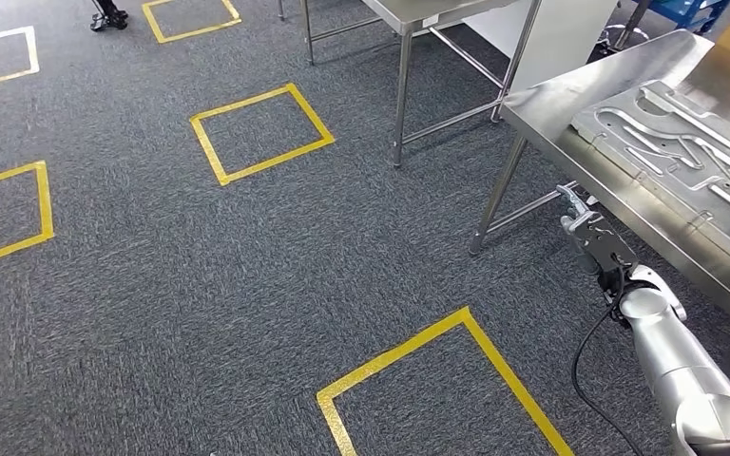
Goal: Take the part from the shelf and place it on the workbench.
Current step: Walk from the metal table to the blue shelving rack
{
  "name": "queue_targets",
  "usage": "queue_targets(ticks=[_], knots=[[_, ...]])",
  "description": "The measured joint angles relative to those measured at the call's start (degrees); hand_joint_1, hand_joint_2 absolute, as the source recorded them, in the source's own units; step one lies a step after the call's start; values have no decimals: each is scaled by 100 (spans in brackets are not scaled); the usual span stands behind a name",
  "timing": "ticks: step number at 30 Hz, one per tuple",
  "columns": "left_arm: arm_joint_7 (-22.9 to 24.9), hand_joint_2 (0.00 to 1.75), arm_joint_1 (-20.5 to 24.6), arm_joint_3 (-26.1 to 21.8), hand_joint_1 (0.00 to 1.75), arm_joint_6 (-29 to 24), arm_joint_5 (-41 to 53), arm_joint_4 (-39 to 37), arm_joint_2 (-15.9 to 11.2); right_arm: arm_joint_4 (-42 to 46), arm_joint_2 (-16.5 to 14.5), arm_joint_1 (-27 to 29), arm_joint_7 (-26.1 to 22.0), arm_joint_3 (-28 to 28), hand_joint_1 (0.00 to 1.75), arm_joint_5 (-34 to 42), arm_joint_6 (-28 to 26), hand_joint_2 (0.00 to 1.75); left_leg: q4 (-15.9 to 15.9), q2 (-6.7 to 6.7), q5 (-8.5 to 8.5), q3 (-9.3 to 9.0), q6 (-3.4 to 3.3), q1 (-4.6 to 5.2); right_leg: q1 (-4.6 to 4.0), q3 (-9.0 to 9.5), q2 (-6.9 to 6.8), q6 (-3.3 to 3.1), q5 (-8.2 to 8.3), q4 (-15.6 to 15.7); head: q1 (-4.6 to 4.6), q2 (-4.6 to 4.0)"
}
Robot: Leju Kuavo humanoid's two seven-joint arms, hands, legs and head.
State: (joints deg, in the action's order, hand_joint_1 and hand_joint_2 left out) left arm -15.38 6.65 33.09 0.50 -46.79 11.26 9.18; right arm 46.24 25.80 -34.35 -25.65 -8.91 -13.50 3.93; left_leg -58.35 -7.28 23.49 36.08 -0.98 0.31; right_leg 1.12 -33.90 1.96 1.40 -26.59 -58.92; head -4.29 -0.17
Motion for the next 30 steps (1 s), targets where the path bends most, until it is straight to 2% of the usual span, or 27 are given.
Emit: queue_targets(ticks=[1, 3, 5, 6, 7, 8, 9, 10, 12, 13, 14, 16, 17, 18, 20, 21, 22, 23, 24, 25, 27, 28, 29, 30], knots=[[2, 0, -6, 0, 0, 0, 3, 0, -1, -5, -8, -10, -1, -12, 0, 2, -3, 0, -14, 18, 6, 12, 29, -4, 8, 5, -52, -34, 13, 16, -1, 0], [9, 0, 1, 0, 0, 0, 11, 0, -2, -12, -28, -27, -4, -32, 0, 9, -15, 0, -259, 258, 159, 128, 89, 12, 27, 28, -162, -110, 35, 56, -7, 0], [24, 0, 22, 0, 0, -2, 18, 0, -2, -28, -37, -16, -7, -39, 0, 27, -39, 0, -938, 562, 512, 439, 131, 1, 18, 44, -285, -169, 32, 73, -13, 0], [32, 0, 28, 0, 0, -8, 19, 0, -2, -38, -36, 1, -7, -40, 0, 37, -48, 0, -1312, 625, 667, 616, 146, -20, 8, 47, -352, -186, 25, 72, -13, 0], [42, 0, 27, 0, 0, -15, 19, 0, -2, -45, -36, 27, -8, -41, 0, 46, -54, 0, -1574, 658, 746, 738, 156, -37, 0, 51, -426, -189, 18, 70, -13, 0], [50, 0, 22, 0, 0, -25, 17, 0, -3, -46, -37, 57, -10, -43, 0, 53, -56, 0, -1637, 677, 721, 762, 164, -49, -3, 56, -497, -187, 12, 68, -13, 0], [56, 0, 17, 0, 0, -34, 15, 0, -3, -44, -37, 89, -11, -46, 0, 58, -57, 0, -1461, 704, 597, 664, 166, -56, -2, 65, -564, -178, 3, 65, -13, 0], [61, 0, 13, 0, 0, -41, 14, 0, -4, -38, -38, 119, -11, -49, 0, 61, -58, 0, -1107, 766, 420, 471, 158, -57, -1, 79, -628, -164, -8, 62, -13, 0], [68, 0, 17, 0, 0, -50, 13, 0, -4, -14, -36, 174, -13, -50, 0, 65, -63, 0, -344, 1029, 173, 65, 109, -25, -20, 108, -745, -115, -39, 55, -11, 1], [73, 0, 21, 0, 0, -53, 14, 0, -4, 2, -34, 199, -14, -50, 0, 66, -67, 0, -124, 1113, 127, -46, 78, -4, -37, 122, -801, -85, -52, 53, -10, 1], [80, 0, 22, 0, 0, -56, 15, 0, -3, 15, -32, 227, -14, -49, 0, 66, -69, 0, -33, 1142, 127, -82, 48, 18, -51, 134, -862, -52, -60, 59, -9, 1], [97, 0, 12, 0, 0, -67, 18, 0, -1, 54, -27, 287, -15, -48, 0, 67, -72, 0, 11, 990, 91, -87, -18, 18, -48, 164, -955, 17, -78, 73, -9, 1], [105, 0, 8, -1, 0, -73, 18, 0, 0, 77, -27, 317, -16, -47, 0, 67, -73, 0, 47, 919, 68, -102, -54, 11, -28, 164, -884, 47, -127, 32, -8, 1], [111, 0, 13, -1, 0, -79, 18, 0, 1, 99, -22, 345, -17, -44, 0, 67, -74, 0, 83, 853, 42, -119, -90, 1, -6, 116, -741, 69, -228, -101, -7, 1], [122, 0, 30, -1, 0, -85, 19, 0, 8, 115, -4, 417, -14, -34, 0, 68, -80, 0, 115, 716, 14, -131, -135, -2, 20, -170, -369, 89, -575, -727, -5, 0], [126, 0, 34, -1, 0, -85, 19, 0, 13, 114, 6, 461, -11, -29, 0, 68, -84, 0, 112, 641, 11, -128, -145, 2, 20, -372, -268, 96, -736, -1120, -4, 0], [129, 0, 32, -1, 0, -86, 19, 0, 17, 113, 10, 509, -9, -28, 0, 69, -86, 0, 106, 556, 11, -127, -149, 6, 18, -537, -220, 102, -814, -1416, -4, 0], [130, 0, 28, -1, 0, -86, 19, 0, 20, 113, 10, 547, -9, -28, 0, 69, -88, 0, 95, 473, 12, -126, -149, 10, 18, -614, -201, 104, -775, -1515, -4, 0], [131, 0, 25, -1, 0, -87, 18, 0, 20, 114, 9, 571, -9, -29, 0, 68, -89, 0, 79, 392, 15, -127, -146, 11, 20, -578, -191, 101, -623, -1379, -3, 0], [132, 0, 26, -1, 0, -92, 18, 0, 21, 116, 8, 582, -9, -29, 0, 68, -91, 0, 57, 316, 21, -127, -137, 11, 26, -440, -159, 93, -398, -1043, -3, 0], [144, 0, 34, -1, 0, -105, 16, 0, 26, 125, 8, 581, -8, -29, 0, 61, -98, 0, 6, 180, 40, -109, -100, 10, 37, -115, 30, 65, -80, -307, -4, 0], [157, 0, 39, -1, 0, -113, 15, 0, 30, 134, 7, 580, -3, -29, 0, 53, -102, 0, -10, 124, 41, -88, -72, 10, 33, -23, 96, 47, -16, -96, -4, 0], [174, 0, 39, -2, 0, -119, 13, 0, 32, 144, 5, 579, 2, -30, 0, 44, -107, 0, -15, 70, 38, -65, -42, 7, 23, 7, 129, 24, -18, -17, -4, 0], [197, 0, 36, -2, 0, -128, 10, 0, 33, 155, 0, 575, 5, -32, 0, 33, -110, 0, -9, 19, 26, -48, -8, 7, 4, 1, 85, -2, -7, -9, -4, 0]])
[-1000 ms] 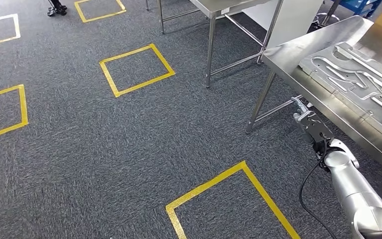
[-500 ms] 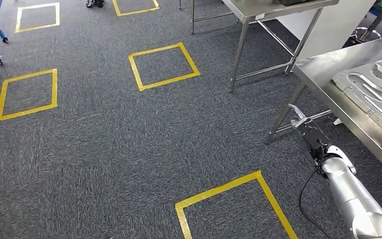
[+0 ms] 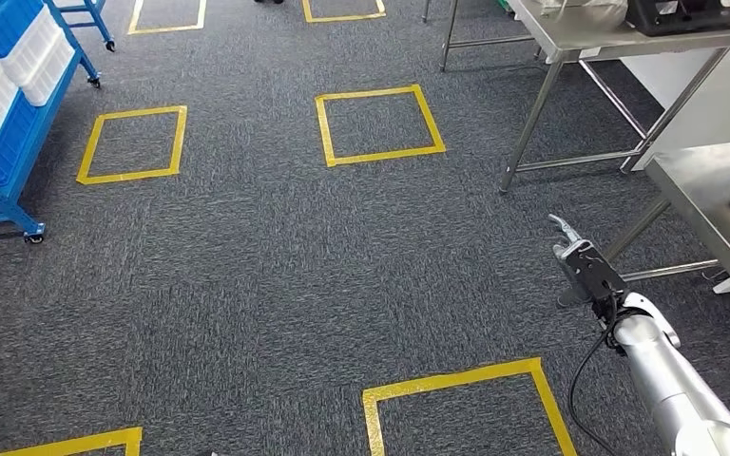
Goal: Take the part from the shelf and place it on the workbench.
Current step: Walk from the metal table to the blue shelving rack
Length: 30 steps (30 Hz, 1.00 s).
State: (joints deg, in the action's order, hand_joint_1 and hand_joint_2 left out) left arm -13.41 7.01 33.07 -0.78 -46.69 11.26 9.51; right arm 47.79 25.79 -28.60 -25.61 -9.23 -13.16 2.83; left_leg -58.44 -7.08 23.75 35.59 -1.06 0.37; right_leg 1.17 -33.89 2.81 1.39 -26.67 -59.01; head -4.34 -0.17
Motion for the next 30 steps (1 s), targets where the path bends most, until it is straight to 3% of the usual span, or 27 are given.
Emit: queue_targets(ticks=[1, 3, 5, 7, 8, 9, 10, 12, 14, 16, 17, 19, 21, 22, 23, 24, 25, 27, 28, 30], knots=[[22, 0, -6, 0, 0, -12, -3, 0, 1, 10, -10, -7, 3, -1, 0, -9, -4, 0, 10, -33, -8, 17, 32, -2, 8, 6, -58, -35, 13, 12, 0, 1], [52, 0, -9, 0, 0, -39, -8, 0, 1, 32, -34, -20, 1, -2, 0, -20, -10, 0, -148, 161, 109, 94, 91, 10, 17, 35, -179, -118, 36, 60, -1, 1], [56, 0, 4, 0, 0, -53, -11, 0, 1, 48, -48, -19, 0, -2, 0, -25, -15, 0, -768, 505, 464, 375, 137, 7, 1, 58, -319, -183, 38, 86, -3, 0], [71, 0, 8, 0, 0, -72, -11, 0, 1, 49, -56, -15, 1, -2, 0, -30, -16, 0, -1527, 634, 781, 737, 171, -21, -19, 60, -460, -207, 26, 83, -4, 0], [86, 0, 4, -1, 0, -87, -13, 0, 1, 47, -63, -15, 1, -2, 0, -38, -16, 0, -1695, 650, 802, 816, 183, -34, -23, 63, -531, -207, 21, 81, -3, 0], [112, 0, -1, -3, 0, -110, -22, 0, 0, 45, -72, -16, 1, -2, 0, -49, -16, 0, -1618, 669, 712, 772, 189, -43, -24, 69, -600, -203, 13, 80, -3, 0], [136, 0, -4, -8, 0, -133, -38, 0, -1, 43, -80, -18, 0, -2, 0, -62, -16, 0, -1319, 710, 542, 613, 188, -48, -25, 81, -667, -193, 3, 77, -3, 0], [174, 0, -1, -25, 0, -178, -70, 0, -2, 40, -90, -28, -6, -1, 0, -83, -16, 0, -482, 938, 214, 160, 151, -31, -40, 110, -790, -150, -30, 65, -3, 0], [190, 0, -2, -46, 0, -209, -87, 0, -2, 27, -93, -54, -13, -1, 0, -94, -11, 0, -46, 1063, 102, -59, 83, 0, -67, 134, -895, -90, -59, 58, -2, 0], [199, 0, -18, -70, 0, -239, -96, 0, -3, 10, -101, -81, -17, -4, 0, -100, 8, 0, 1, 944, 93, -54, 10, 17, -69, 164, -1002, -23, -71, 75, -1, 0], [203, 0, -29, -84, 0, -253, -99, 0, -3, 5, -105, -88, -20, -6, 0, -100, 21, 0, 30, 882, 76, -67, -26, 12, -53, 178, -987, 14, -94, 70, -1, 0], [207, 0, -29, -102, 0, -267, -99, 0, -5, -2, -103, -91, -27, -7, 0, -98, 38, 0, 88, 760, 37, -99, -92, -8, -8, 78, -723, 66, -287, -196, -1, 2], [207, 0, -21, -105, 0, -270, -99, 0, -4, -24, -92, -78, -30, -5, 0, -96, 43, 0, 98, 631, 25, -107, -126, -9, 16, -280, -396, 87, -639, -909, 1, 1], [207, 0, -21, -105, 0, -270, -98, 0, -4, -38, -87, -63, -28, -7, 0, -96, 45, 0, 95, 557, 27, -106, -133, -3, 14, -490, -328, 94, -768, -1290, 2, 1], [207, 0, -24, -105, 0, -272, -98, 0, -3, -50, -86, -46, -28, -8, 0, -96, 47, 0, 88, 478, 30, -108, -136, 2, 13, -637, -300, 96, -791, -1518, 2, 0], [207, 0, -26, -106, 0, -274, -98, 0, -4, -57, -86, -34, -28, -9, 0, -94, 49, 0, 76, 397, 34, -111, -135, 6, 13, -684, -286, 91, -696, -1529, 1, 0], [207, 0, -25, -107, 0, -277, -97, 0, -5, -60, -86, -28, -27, -10, 0, -91, 49, 0, 61, 317, 42, -117, -130, 7, 14, -615, -270, 81, -497, -1304, 1, 0], [207, 0, -18, -107, 0, -279, -96, 1, -2, -61, -80, -45, -27, -10, 0, -84, 50, 0, 23, 177, 66, -120, -102, 10, 22, -285, -105, 47, -83, -514, 2, 0], [207, 0, -14, -107, 0, -279, -96, 1, 1, -63, -77, -56, -27, -9, 0, -81, 50, 0, 5, 113, 76, -110, -80, 9, 21, -153, -19, 32, 26, -215, 2, 1], [208, 0, -15, -107, 0, -279, -95, 0, 3, -70, -74, -75, -25, -11, 0, -78, 52, 0, -1, 2, 79, -78, -22, -2, 3, -62, 42, -3, 29, -20, 1, 1]])
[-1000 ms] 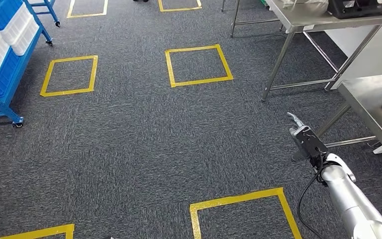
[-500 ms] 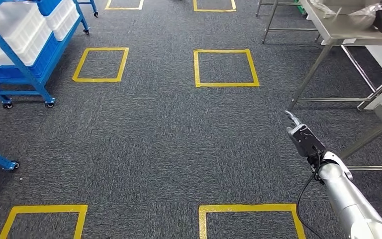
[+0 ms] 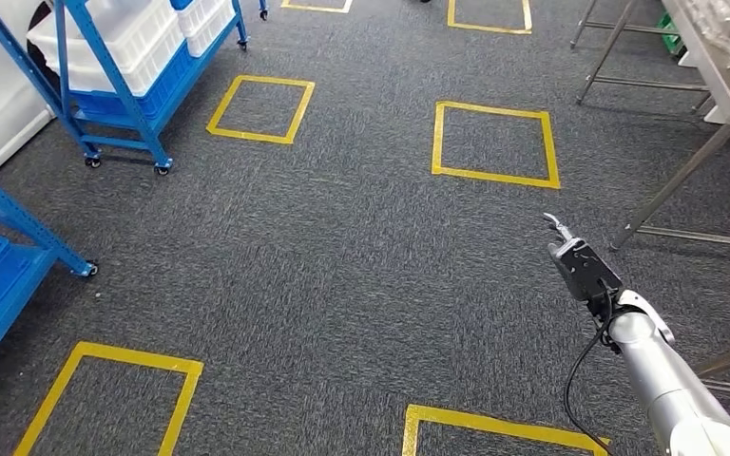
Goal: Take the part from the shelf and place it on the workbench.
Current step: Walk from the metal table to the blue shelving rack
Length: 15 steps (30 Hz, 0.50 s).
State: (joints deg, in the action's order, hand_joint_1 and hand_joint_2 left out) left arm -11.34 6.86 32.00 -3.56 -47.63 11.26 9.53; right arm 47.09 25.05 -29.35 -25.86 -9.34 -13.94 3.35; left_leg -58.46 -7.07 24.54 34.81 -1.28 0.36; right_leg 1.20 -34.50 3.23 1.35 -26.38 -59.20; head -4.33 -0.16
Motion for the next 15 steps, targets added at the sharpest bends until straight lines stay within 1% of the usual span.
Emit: queue_targets(ticks=[1, 2, 3, 4, 5, 6, 7, 8, 9, 10, 11, 12, 13, 14, 15], knots=[[1, 0, -7, 0, 0, 0, 1, 0, 0, -2, -3, -14, 1, -3, 0, 1, 1, 0, 11, -57, 1, 14, 34, -7, -7, 10, -59, -25, 6, 23, -1, 0], [1, 0, -16, 0, 0, 0, 0, 0, 0, -4, -9, -31, 2, -7, 0, 2, 2, 0, 5, -51, 13, 18, 66, -7, -2, 35, -123, -60, 7, 51, -2, -1], [1, 0, -19, 0, 0, 0, 1, 0, 0, -4, -15, -46, 2, -11, 0, 2, 3, 0, -63, 43, 64, 45, 94, 3, 5, 70, -185, -103, 4, 84, -3, -1], [1, 0, -15, 0, 0, 0, 1, 0, -1, -6, -20, -56, 0, -14, 0, 2, 4, 0, -238, 190, 167, 123, 117, 14, 10, 111, -253, -146, -1, 118, -5, -1], [1, 0, -9, 0, 0, 0, 2, 0, -2, -12, -22, -60, 0, -16, 0, 2, 4, 0, -534, 375, 317, 256, 131, 15, 3, 148, -322, -182, -12, 139, -6, -1], [1, 0, -2, 0, 0, 0, 4, 0, -2, -20, -24, -60, 0, -17, 0, 2, 4, 0, -923, 524, 495, 456, 143, 10, -14, 175, -387, -209, -34, 144, -7, -1], [1, 0, -2, 0, 0, 0, 5, 0, -3, -27, -24, -60, 1, -19, 0, 2, 4, 0, -1311, 599, 641, 665, 154, -3, -30, 196, -456, -220, -53, 143, -7, -1], [2, 0, -7, 0, 0, 0, 6, 0, -3, -33, -26, -59, 2, -22, 0, 2, 4, 0, -1578, 636, 701, 822, 162, -14, -42, 219, -524, -222, -84, 141, -7, -1], [2, 0, -14, 0, 0, 1, 7, 0, -3, -36, -27, -59, 2, -26, 0, 1, 4, 0, -1639, 655, 647, 875, 167, -22, -48, 248, -592, -216, -119, 140, -7, -1], [2, 0, -21, 0, 0, 1, 6, 0, -3, -37, -28, -59, 2, -30, 0, 0, 4, 0, -1468, 676, 489, 805, 166, -25, -51, 289, -658, -206, -160, 139, -7, -1], [2, 0, -25, 0, 0, 1, 2, 0, -4, -38, -29, -61, 2, -33, 0, 0, 4, 0, -1095, 730, 262, 623, 152, -24, -52, 345, -726, -193, -210, 139, -7, -1], [2, 0, -27, -1, 0, 4, -5, 0, -5, -39, -29, -64, 1, -34, 0, 0, 4, 0, -677, 844, 91, 404, 130, -8, -53, 405, -794, -176, -257, 143, -7, -1], [2, 0, -23, -4, 0, 8, -17, 0, -5, -43, -28, -74, -2, -36, 0, 0, 4, 0, -333, 938, -3, 218, 96, 15, -61, 462, -856, -147, -307, 147, -7, -1], [3, 0, -20, -9, 0, 12, -28, 1, -4, -49, -28, -88, -5, -38, 0, -1, 4, 0, -106, 1010, -31, 94, 60, 37, -69, 507, -909, -115, -347, 156, -6, -1], [3, 0, -16, -14, 0, 16, -36, 1, -3, -56, -28, -100, -9, -39, 0, -1, 4, 0, -25, 1047, 4, 45, 33, 57, -76, 532, -944, -88, -373, 166, -6, -1]])
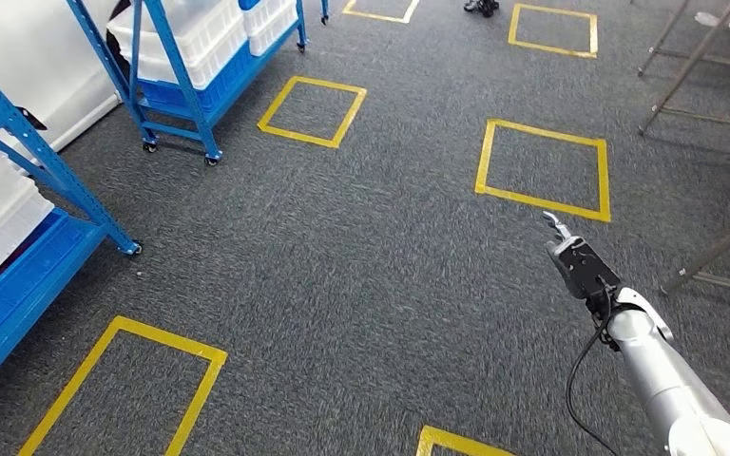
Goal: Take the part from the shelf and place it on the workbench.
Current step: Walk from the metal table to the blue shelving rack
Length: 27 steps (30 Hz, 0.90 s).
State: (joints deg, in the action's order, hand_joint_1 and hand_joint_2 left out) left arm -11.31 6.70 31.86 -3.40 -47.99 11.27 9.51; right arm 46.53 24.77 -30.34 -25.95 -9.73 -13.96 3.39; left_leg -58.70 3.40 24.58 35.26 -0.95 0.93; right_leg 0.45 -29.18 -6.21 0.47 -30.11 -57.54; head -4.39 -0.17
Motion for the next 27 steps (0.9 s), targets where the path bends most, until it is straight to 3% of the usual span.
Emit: queue_targets(ticks=[4, 6, 8, 9, 10, 11, 12, 13, 15, 16, 17, 18, 19, 21, 22, 23, 25, 26, 27], knots=[[1, 0, 1, -5, 0, 2, -5, 1, 2, -9, -1, -15, -4, -2, 0, -1, 0, 0, 18, -41, 19, -8, -27, 7, -6, 20, -31, 28, -20, 14, 0, 0], [12, 0, -18, -19, 0, 3, -37, 1, 2, -17, -21, -15, -11, -18, 0, -3, 3, 0, 81, -151, 50, -81, -83, 1, 23, 27, -17, 89, 35, -121, 3, 1], [27, 0, -34, -55, 0, 5, -80, 1, 10, -56, -67, 0, -28, -54, 0, -20, -1, 0, 162, -418, 196, -356, -177, -25, 80, -594, 299, 181, -113, -1030, 5, 1], [32, 0, -40, -72, 0, 3, -96, 1, 16, -80, -85, 7, -35, -71, 0, -32, -5, 0, 181, -544, 287, -521, -200, -38, 101, -982, 470, 207, -281, -1452, 6, 1], [34, 0, -43, -91, 0, -2, -109, 1, 23, -108, -100, 14, -38, -87, 0, -46, -10, 0, 183, -660, 394, -664, -206, -46, 109, -1359, 600, 226, -470, -1750, 5, 0], [35, 0, -54, -104, 0, -7, -122, 1, 26, -126, -106, 13, -39, -99, 0, -59, -10, 0, 183, -741, 480, -776, -195, -49, 112, -1463, 606, 234, -549, -1629, 5, 0], [35, 0, -62, -116, 0, -12, -137, 0, 28, -144, -110, 9, -40, -108, 0, -70, -10, 0, 183, -815, 576, -902, -180, -54, 120, -1501, 628, 239, -454, -1365, 6, 0], [35, 0, -73, -125, 0, -14, -150, -1, 30, -164, -112, 5, -40, -115, 0, -79, -9, 0, 188, -886, 680, -1007, -162, -60, 135, -1501, 695, 245, -97, -1000, 7, 0], [37, 0, -76, -133, 0, -14, -167, -2, 37, -230, -113, -7, -39, -124, 0, -92, -1, 0, 201, -1022, 879, -1180, -110, -68, 136, -1469, 848, 220, 860, -369, 8, 0], [39, 0, -77, -135, 0, -14, -170, -2, 42, -258, -114, -12, -39, -128, 0, -97, 3, 0, 226, -1079, 937, -1241, -72, -74, 126, -1449, 889, 187, 1198, -214, 10, 1], [40, 0, -71, -138, 0, -14, -168, -2, 46, -279, -116, -27, -40, -131, 0, -99, 5, 0, 222, -1114, 935, -1275, -33, -81, 109, -1421, 859, 133, 1296, -176, 11, 1], [42, 0, -66, -138, 0, -13, -166, -1, 50, -283, -118, -47, -44, -132, 0, -97, 4, 0, 147, -1116, 867, -1238, 7, -85, 102, -1369, 812, 77, 1242, -179, 13, 2], [38, 0, -59, -139, 0, -7, -164, -1, 50, -284, -120, -67, -52, -133, 0, -87, 2, 0, -79, -1031, 730, -1133, 38, -86, 101, -1303, 768, 24, 1195, -154, 13, 2], [26, 0, -41, -139, 0, 18, -163, -1, 50, -295, -122, -85, -67, -133, 0, -45, 20, 0, -842, -712, 524, -653, 79, -72, 86, -1124, 696, -59, 1058, -87, 13, 2], [16, 0, -37, -139, 0, 35, -164, -1, 50, -305, -124, -77, -72, -133, 0, -20, 41, 0, -1208, -548, 601, -375, 91, -66, 70, -1027, 661, -85, 979, -67, 13, 2], [9, 0, -36, -140, 0, 50, -167, -1, 50, -316, -125, -69, -78, -133, 0, 6, 69, 0, -1455, -453, 812, -131, 100, -63, 56, -932, 628, -101, 897, -57, 13, 2], [-1, 0, -36, -145, 0, 68, -170, -1, 49, -339, -128, -64, -86, -133, 0, 47, 114, 0, -1530, -402, 1312, 182, 110, -61, 31, -725, 582, -122, 729, -55, 13, 2], [-2, 0, -35, -149, 0, 71, -172, -1, 49, -348, -129, -67, -91, -133, 0, 60, 128, 0, -1376, -396, 1362, 236, 100, -58, 17, -616, 570, -131, 649, -56, 13, 2], [-2, 0, -35, -152, 0, 72, -174, -1, 48, -355, -131, -71, -98, -133, 0, 69, 140, 0, -1106, -391, 1215, 236, 76, -51, -1, -500, 560, -137, 569, -57, 13, 2]])
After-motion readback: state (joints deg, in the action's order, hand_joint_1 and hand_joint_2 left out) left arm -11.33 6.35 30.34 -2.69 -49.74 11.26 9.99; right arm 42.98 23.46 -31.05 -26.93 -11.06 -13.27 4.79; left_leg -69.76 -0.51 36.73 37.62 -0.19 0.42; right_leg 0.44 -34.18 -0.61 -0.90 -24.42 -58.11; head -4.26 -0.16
